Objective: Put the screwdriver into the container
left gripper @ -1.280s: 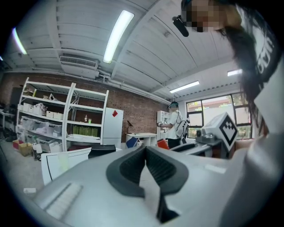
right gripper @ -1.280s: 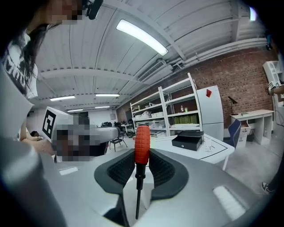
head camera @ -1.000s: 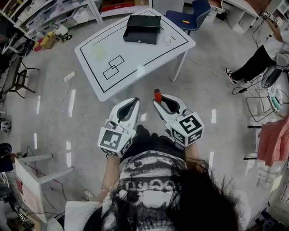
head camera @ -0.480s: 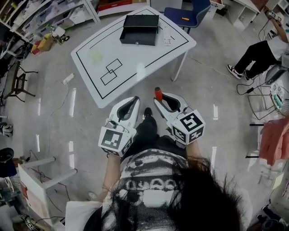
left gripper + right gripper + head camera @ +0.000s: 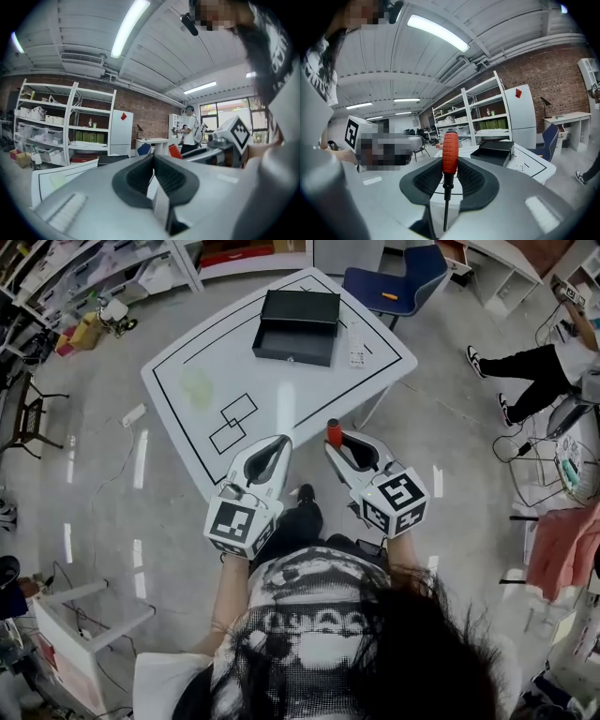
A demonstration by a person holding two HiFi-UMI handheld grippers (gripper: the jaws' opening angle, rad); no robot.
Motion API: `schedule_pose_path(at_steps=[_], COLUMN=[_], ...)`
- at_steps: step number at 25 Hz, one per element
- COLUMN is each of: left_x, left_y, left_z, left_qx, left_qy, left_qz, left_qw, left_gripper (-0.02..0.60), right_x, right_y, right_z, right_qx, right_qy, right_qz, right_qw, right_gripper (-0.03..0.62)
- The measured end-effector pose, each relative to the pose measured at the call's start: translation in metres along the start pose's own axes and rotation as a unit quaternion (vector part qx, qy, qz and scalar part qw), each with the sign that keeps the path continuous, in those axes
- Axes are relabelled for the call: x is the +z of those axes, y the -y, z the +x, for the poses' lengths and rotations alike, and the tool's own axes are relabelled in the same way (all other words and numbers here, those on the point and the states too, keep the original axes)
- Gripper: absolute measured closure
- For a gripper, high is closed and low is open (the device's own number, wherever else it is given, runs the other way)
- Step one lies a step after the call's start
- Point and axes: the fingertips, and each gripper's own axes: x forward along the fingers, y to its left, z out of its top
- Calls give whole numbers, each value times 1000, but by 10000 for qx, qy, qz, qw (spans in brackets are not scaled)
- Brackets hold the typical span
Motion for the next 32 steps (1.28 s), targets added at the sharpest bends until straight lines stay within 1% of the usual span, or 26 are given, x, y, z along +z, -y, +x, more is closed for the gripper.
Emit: schedule_pose_path(at_steps=[4,10,15,23,27,32], left_x=[3,-2,-1,-9,-9,-10], left_y=[-36,-72,-88,-102,-105,-121], left_z=[22,48,62,86,98,119], left_qx=[-49,-213,-323,-359,-309,-7], left_qy=[-3,-84,-89,-184,-176,-189], left_qz=[-4,-31,-78,-203,-204,-169], left_qw=[10000,9997,9994,9990,9992,9997], left_gripper=[581,581,581,581,581,581], right_x=[10,22,25,26,31,38], right_y=[17,40,54,82,101,133], right_z=[37,80,100,123,134,165], right_qx=[-44,-165,-271,-253,-178,61], right_qy=[-106,-285,-457,-635,-648,-790], right_qz=[-32,-170,-337,-529,-630,-871], right_qw=[9999,9993,9980,9963,9957,9930], right_gripper=[497,497,497,497,497,497])
